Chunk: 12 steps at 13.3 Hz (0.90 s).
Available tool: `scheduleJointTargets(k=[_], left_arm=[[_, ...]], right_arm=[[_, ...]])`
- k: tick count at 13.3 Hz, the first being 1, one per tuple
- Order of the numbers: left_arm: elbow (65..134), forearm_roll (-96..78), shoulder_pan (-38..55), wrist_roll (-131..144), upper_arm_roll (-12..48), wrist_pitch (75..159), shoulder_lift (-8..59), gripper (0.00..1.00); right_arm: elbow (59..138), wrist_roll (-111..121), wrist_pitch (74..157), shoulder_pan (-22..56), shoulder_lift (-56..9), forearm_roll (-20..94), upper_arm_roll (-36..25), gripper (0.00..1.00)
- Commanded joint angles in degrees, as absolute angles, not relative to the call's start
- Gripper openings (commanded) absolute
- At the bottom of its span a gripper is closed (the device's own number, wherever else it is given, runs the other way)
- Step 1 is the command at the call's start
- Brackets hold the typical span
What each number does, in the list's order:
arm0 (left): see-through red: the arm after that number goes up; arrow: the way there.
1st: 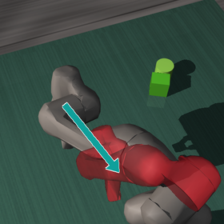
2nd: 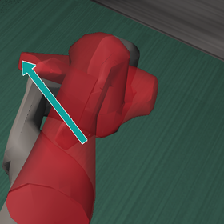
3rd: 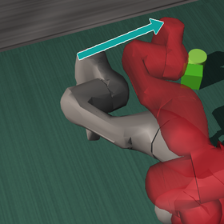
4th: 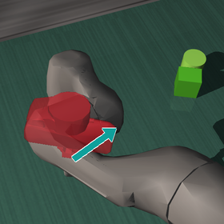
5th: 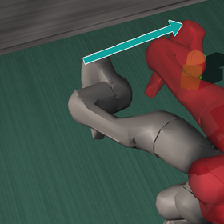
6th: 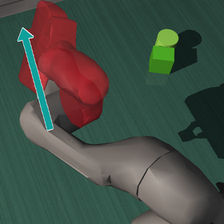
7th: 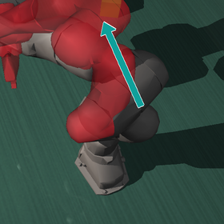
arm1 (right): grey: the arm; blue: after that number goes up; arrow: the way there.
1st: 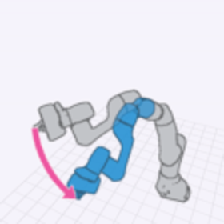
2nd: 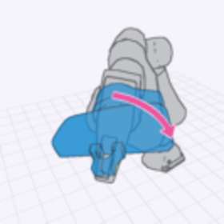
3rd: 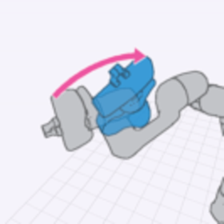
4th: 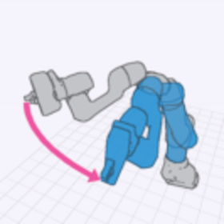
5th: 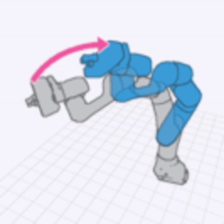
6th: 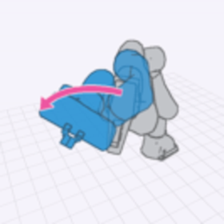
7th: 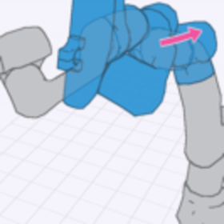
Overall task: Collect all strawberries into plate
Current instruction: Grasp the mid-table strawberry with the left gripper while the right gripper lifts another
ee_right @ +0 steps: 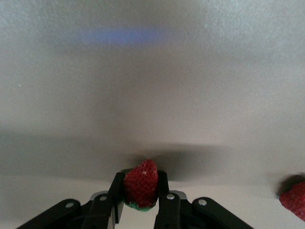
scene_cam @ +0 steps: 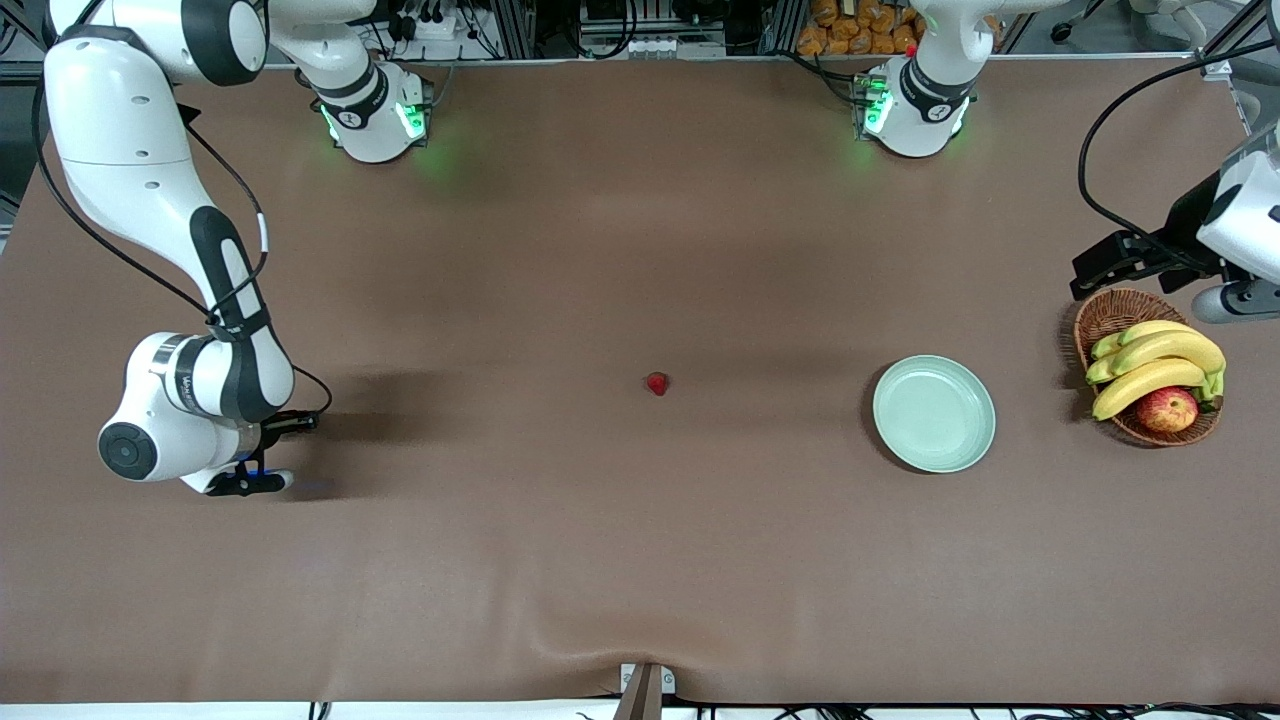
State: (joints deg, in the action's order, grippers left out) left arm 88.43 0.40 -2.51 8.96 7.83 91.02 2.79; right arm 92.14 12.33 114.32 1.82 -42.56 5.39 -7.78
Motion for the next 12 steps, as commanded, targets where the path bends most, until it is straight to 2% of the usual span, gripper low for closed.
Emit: scheduleJointTargets(k=[1, 3, 6, 12], left_arm=[[88.42, 0.09, -0.1, 10.98, 8.87, 91.85, 4.12, 1.0], [88.24, 0.0, 3.41, 14.66, 9.49, 93.5, 6.14, 1.0], [87.8, 0.09, 11.84, 24.49, 9.76, 99.38, 13.33, 1.0], [84.2, 0.79, 26.7, 45.05, 9.41, 114.75, 29.07, 1.0]], right_arm=[[89.49, 12.13, 113.73, 1.84, -41.31, 5.71, -6.59, 0.01], [87.9, 10.21, 112.86, 5.08, -40.17, 11.21, -6.33, 0.0], [85.79, 6.17, 107.85, 8.95, -39.64, 21.77, -6.42, 0.0], [86.04, 2.29, 107.67, 10.99, -39.99, 23.12, -6.33, 0.0]])
